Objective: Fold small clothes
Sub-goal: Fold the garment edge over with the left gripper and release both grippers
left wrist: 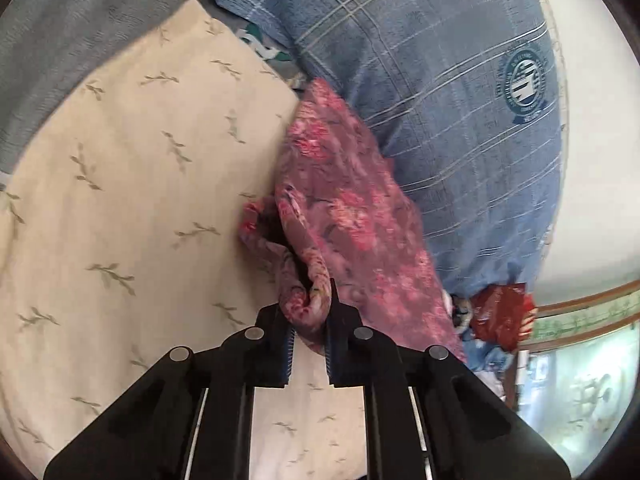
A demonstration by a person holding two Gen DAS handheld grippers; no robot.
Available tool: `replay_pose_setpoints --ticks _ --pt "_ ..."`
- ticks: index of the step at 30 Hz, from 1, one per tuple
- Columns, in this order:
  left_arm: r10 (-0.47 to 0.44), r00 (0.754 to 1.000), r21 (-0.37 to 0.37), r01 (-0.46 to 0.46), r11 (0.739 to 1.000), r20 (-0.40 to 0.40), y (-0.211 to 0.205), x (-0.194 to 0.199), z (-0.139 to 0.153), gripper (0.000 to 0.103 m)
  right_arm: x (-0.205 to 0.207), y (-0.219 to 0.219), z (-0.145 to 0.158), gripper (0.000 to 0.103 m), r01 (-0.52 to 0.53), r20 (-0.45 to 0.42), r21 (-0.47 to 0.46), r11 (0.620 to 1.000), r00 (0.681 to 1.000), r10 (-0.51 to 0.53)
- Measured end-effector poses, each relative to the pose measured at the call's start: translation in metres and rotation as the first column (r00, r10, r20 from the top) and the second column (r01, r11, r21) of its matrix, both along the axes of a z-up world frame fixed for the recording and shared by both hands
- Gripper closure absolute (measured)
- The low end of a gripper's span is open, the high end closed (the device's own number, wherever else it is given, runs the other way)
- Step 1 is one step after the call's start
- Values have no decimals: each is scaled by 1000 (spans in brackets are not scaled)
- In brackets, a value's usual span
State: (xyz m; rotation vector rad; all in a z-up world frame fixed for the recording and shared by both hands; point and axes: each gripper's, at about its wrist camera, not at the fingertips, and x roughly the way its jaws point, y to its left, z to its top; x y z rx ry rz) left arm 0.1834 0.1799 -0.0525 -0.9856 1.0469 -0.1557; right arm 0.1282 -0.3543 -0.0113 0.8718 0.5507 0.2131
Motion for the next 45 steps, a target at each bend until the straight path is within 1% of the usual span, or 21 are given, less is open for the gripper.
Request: replay_pose_setpoints --ticks 3,4,6,9,12,14,15,16,17,21,22,23,24,25,29,33,36,38,41,43,45 --pt "-14 994 24 17 1000 -105 -3 -1 -31 93 3 -9 -32 99 43 -155 17 999 987 -40" --pt "0 996 14 1 1000 -86 -2 -6 -34 93 3 -12 -53 99 69 -250 41 997 967 -57" --pt "7 998 -3 -8 1000 -60 0 -14 -31 92 -6 -16 -57 98 116 -231 102 988 969 -90" --pt "-18 999 45 20 999 -33 -2 -28 -15 92 -14 -4 -23 91 166 -167 -140 976 968 -188" --pt "-59 997 101 54 993 45 -8 -31 16 90 -19 7 12 89 164 2 -220 962 986 -167" --pt "-88 991 168 70 983 98 -18 -25 41 66 -12 26 26 79 110 61 -299 948 994 -96" --pt "-104 988 202 80 976 112 -25 -20 50 54 -4 36 28 65 69 62 -325 943 997 -52" --pt "-120 986 240 89 967 118 -31 -14 57 31 5 45 27 61 33 48 -345 938 999 -18" --pt "-127 985 288 89 954 115 -40 -6 60 21 14 55 22 55 -9 12 -372 928 1000 14" --pt "-132 991 374 116 920 19 -54 19 27 21 46 70 -30 51 -125 -273 -458 880 962 -6" --pt "-131 991 356 134 925 -32 -56 24 8 21 40 70 -27 52 -95 -214 -478 873 977 -12" --pt "-129 990 324 143 935 -63 -54 26 -11 22 40 72 -24 46 -101 -211 -472 876 977 -1" --pt "-121 993 341 116 933 -7 -54 22 -11 18 42 74 -24 35 -125 -225 -449 885 974 24" --pt "-125 991 352 99 931 51 -55 15 -6 12 42 74 -25 31 -135 -219 -429 893 975 42" --pt "-167 985 388 137 911 45 -59 14 -5 12 40 69 -25 17 -114 -216 -331 937 976 42" --pt "-140 989 326 119 938 40 -50 16 -5 12 43 66 -20 0 -173 -222 -223 959 967 123" --pt "-125 991 282 110 953 36 -43 15 -3 11 40 57 -17 9 -152 -209 -182 971 971 113" --pt "-125 992 267 110 957 37 -43 14 2 10 29 38 -9 19 -49 -150 -151 987 988 26" --pt "-95 993 254 75 964 69 -32 16 14 10 12 -3 -7 16 149 -134 -103 983 978 -162" --pt "-76 995 240 59 969 64 -27 19 15 10 14 -16 -21 16 158 -199 -49 986 966 -165" --pt "-77 996 213 67 975 37 -29 24 8 10 18 -8 -30 28 105 -218 -16 994 970 -106"
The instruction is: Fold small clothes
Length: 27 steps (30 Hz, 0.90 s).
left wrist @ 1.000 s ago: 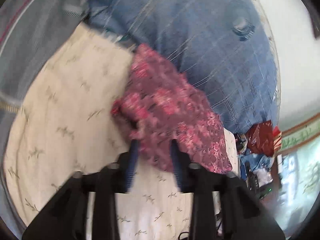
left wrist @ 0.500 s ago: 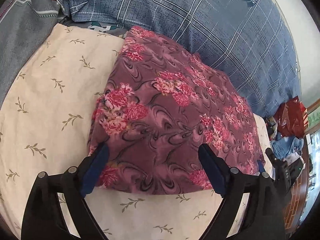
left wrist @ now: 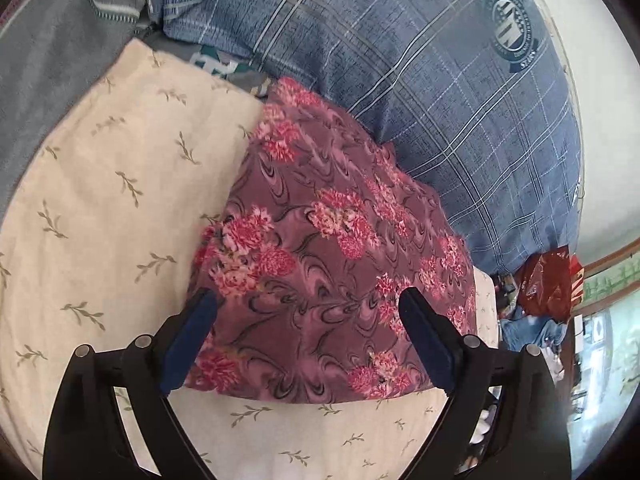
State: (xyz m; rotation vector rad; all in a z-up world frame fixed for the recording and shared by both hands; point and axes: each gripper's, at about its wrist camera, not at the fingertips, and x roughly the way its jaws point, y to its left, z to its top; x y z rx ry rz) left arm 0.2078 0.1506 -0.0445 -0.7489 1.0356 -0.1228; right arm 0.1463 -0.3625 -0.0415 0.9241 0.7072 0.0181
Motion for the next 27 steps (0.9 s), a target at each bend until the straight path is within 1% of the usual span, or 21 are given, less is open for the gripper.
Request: replay_pose_setpoints --ticks 1,2,3,4,5,7,8,9,10,11,14,15,16,18,19,20,21,23,25,26,27 --pt "-1 1000 -2 1 1000 -15 -3 1 -5 10 4 10 2 34 -47 -4 -35 998 999 46" --pt "-9 1000 5 9 1000 -30 -8 3 -11 11 11 24 1 58 -125 -24 -66 990 992 124" --pt "-14 999 26 14 1000 -30 -11 2 -13 11 14 33 -4 92 -172 -50 -81 982 985 168" --pt "-19 1000 56 20 998 -20 -16 2 -13 11 16 40 -8 93 -196 -71 -84 977 979 191" --pt "-27 1000 86 29 996 -15 -19 1 -12 10 12 40 -7 93 -175 -51 -77 982 984 172" --pt "-42 999 111 44 993 -15 -23 1 -11 10 -2 29 7 96 -119 51 -49 992 991 122" --pt "-49 999 108 50 993 -15 -22 2 -11 10 -13 22 19 97 -74 114 -70 995 990 81" --pt "-49 999 98 50 994 -16 -20 2 -12 10 -18 18 27 97 -50 140 -100 994 988 64" --pt "-46 999 85 47 995 -17 -18 3 -12 10 -19 13 29 97 -45 130 -120 992 990 61" --pt "-40 999 67 41 997 -22 -15 4 -13 10 -15 11 23 97 -61 83 -120 991 994 71" --pt "-23 1000 32 24 999 -20 -10 4 -16 10 -9 10 -10 97 -64 -100 -86 994 993 55" --pt "-21 1000 28 22 999 -17 -10 4 -16 10 -13 7 -16 97 -49 -104 -51 997 994 43" --pt "-22 1000 27 23 999 -17 -10 4 -15 10 -16 5 -15 97 -26 -92 -27 999 995 24" --pt "-22 1000 24 23 999 -22 -11 4 -8 11 -23 4 3 91 33 -58 -111 993 998 -39" --pt "-30 1000 8 30 1000 -9 -12 5 -2 11 -30 5 17 91 77 3 -158 984 997 -77" --pt "-44 999 -10 44 999 17 -13 7 7 10 -33 4 29 91 92 65 -168 981 995 -82" --pt "-45 998 -9 45 999 37 -14 10 15 10 -34 10 37 91 86 108 -181 980 992 -67" --pt "-37 996 20 36 999 76 -17 20 33 10 -29 30 45 88 39 143 -233 972 990 -6" --pt "-44 997 37 42 998 68 -22 32 36 10 -17 54 42 82 -48 116 -256 965 990 79" --pt "-50 997 34 49 998 50 -24 39 31 10 -9 65 34 79 -97 77 -258 961 990 120" --pt "-55 998 37 54 998 27 -26 43 22 10 -4 74 26 78 -128 28 -265 956 990 141"
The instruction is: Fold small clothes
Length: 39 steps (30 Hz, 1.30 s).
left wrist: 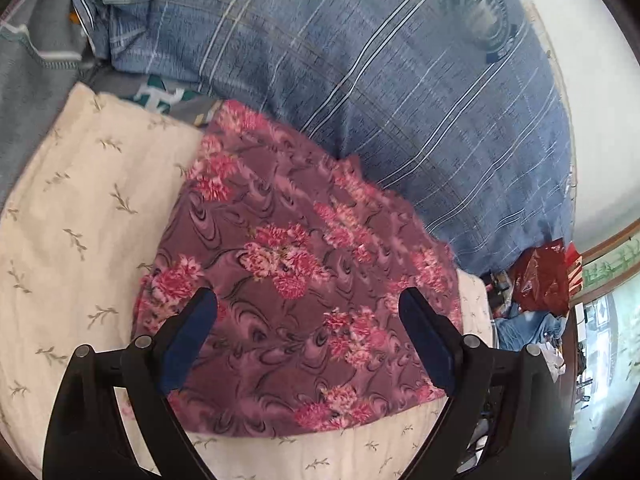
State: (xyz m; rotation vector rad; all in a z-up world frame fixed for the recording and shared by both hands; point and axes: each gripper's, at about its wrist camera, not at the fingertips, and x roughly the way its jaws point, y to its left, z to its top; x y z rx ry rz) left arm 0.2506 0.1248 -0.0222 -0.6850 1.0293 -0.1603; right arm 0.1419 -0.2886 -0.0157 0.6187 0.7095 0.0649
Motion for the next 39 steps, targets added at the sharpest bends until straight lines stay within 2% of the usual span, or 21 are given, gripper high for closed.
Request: replay_pose_setpoints --ticks 2,3,4,5,7,9,11,12,13,15,17,18,19,22,26,29,32,35,36,38,39 --pt "-5 996 20 7 1000 -94 -3 7 -33 11 13 15 -29 78 -50 -157 -30 998 987 44" --pt "-12 995 13 13 1000 -99 -2 7 -44 11 12 16 -31 79 -49 -136 -27 998 990 45" --pt "-18 999 22 19 1000 -37 -3 2 -41 6 8 16 -27 79 -40 -114 -23 999 993 37" --pt "-32 999 28 33 999 -11 -5 -2 -37 5 9 17 -28 77 -53 -124 -20 998 991 50" --pt "-45 999 31 46 998 -26 -6 -2 -37 5 7 18 -29 77 -55 -116 -22 998 992 52" --pt "-51 998 -19 51 999 -38 0 -2 -31 5 7 19 -27 77 -36 -109 -29 999 994 32" --pt "-48 999 -117 46 992 -15 8 0 -23 5 -1 13 -13 73 -21 -26 -79 997 999 19" --pt "-43 999 -126 41 991 -7 9 2 -19 5 -4 19 -5 71 -35 20 -115 993 999 37" --pt "-34 999 -112 34 993 -3 10 5 -16 5 -4 26 0 68 -50 47 -147 988 997 58" --pt "-31 999 -44 30 999 -33 5 14 -19 5 1 34 -1 46 -77 32 -161 984 996 83" --pt "-44 994 6 45 999 -98 0 23 -35 5 13 36 -22 47 -109 -94 -143 984 991 96" --pt "-55 994 26 58 998 -89 -3 24 -37 4 14 35 -27 47 -112 -117 -136 984 989 96" --pt "-65 995 50 69 996 -77 -7 23 -35 4 11 35 -24 47 -97 -82 -143 985 993 86" --pt "-112 990 91 120 989 -88 -13 24 -31 4 7 40 -17 47 -106 -81 -196 975 993 91" --pt "-103 990 23 105 994 -95 6 23 -24 4 3 50 -15 45 -121 -70 -234 965 992 107" --pt "-71 995 20 73 997 -76 25 18 -17 4 -3 65 -10 45 -141 -30 -291 946 990 138" --pt "-37 992 44 42 998 -120 40 14 -22 4 -10 89 -6 45 -212 -18 -381 900 975 222" --pt "-72 981 8 75 997 -182 40 9 -39 4 -11 113 -19 39 -309 -91 -421 853 950 299" --pt "-80 979 18 85 996 -187 38 6 -42 4 -10 119 -25 37 -322 -127 -447 835 946 297" --pt "-100 980 54 111 992 -172 31 1 -40 4 -12 125 -26 35 -318 -132 -492 810 947 291" --pt "-107 980 49 117 992 -170 31 -2 -39 4 -13 126 -26 34 -318 -135 -501 805 947 290"
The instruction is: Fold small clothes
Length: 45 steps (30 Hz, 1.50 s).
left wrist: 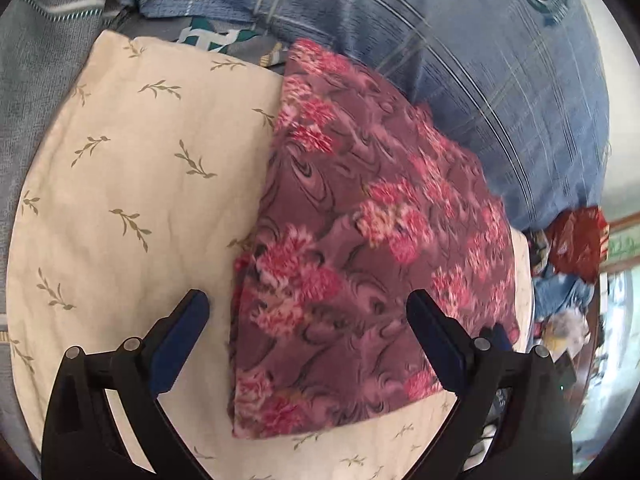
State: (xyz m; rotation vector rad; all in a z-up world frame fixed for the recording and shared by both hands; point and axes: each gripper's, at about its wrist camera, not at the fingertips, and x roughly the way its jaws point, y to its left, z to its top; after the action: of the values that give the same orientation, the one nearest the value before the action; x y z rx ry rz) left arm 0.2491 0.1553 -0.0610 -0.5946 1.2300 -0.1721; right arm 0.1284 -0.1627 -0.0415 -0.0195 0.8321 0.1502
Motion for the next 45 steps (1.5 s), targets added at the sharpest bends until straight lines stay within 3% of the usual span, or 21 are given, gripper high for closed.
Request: replay_pose_setpoints --ticks 4,6,11,16,23,26,28,31,32,33,35,40,43,45 --pt "5 1000 -109 -7 994 -16 11 -11 3 4 -11 7 5 34 33 -16 -66 997 999 -34" --pt "5 1000 -127 -7 992 -15 20 -19 5 4 -30 17 12 34 39 -9 -71 997 999 -40" --pt "-20 1000 -120 19 993 -7 41 -42 14 4 -73 65 22 34 -61 -15 -85 995 998 60" --pt "-58 998 -40 59 997 3 56 -69 23 4 -101 130 35 34 -181 1 -127 975 983 182" --pt "-5 1000 -71 4 997 -15 91 -90 31 4 -94 226 17 32 -371 -64 -213 904 928 366" --pt "13 1000 -45 -13 999 -3 109 -92 39 4 -82 257 -7 32 -439 -99 -311 843 897 430" --pt "29 1000 -25 -28 999 3 115 -86 42 4 -77 272 -12 32 -469 -54 -352 810 874 483" --pt "56 998 -55 -56 997 -7 119 -70 42 4 -57 283 -16 35 -440 -36 -383 812 886 463" --pt "60 998 -77 -61 995 -13 117 -63 40 4 -47 283 -16 40 -433 -30 -368 823 890 455" --pt "58 998 -110 -60 992 -18 113 -55 38 4 -41 282 -16 68 -440 -25 -340 831 888 459" --pt "50 998 -179 -54 982 -28 103 -37 33 4 -30 272 -10 97 -432 -16 -255 865 897 443" --pt "39 997 -239 -53 970 -64 70 18 12 4 -30 226 10 97 -401 84 -18 916 912 401" --pt "34 990 -259 -69 963 -139 43 52 -10 4 -28 208 10 98 -394 96 85 915 918 386" --pt "24 989 -250 -60 966 -143 29 64 -14 4 -24 201 6 98 -396 90 145 907 918 387"
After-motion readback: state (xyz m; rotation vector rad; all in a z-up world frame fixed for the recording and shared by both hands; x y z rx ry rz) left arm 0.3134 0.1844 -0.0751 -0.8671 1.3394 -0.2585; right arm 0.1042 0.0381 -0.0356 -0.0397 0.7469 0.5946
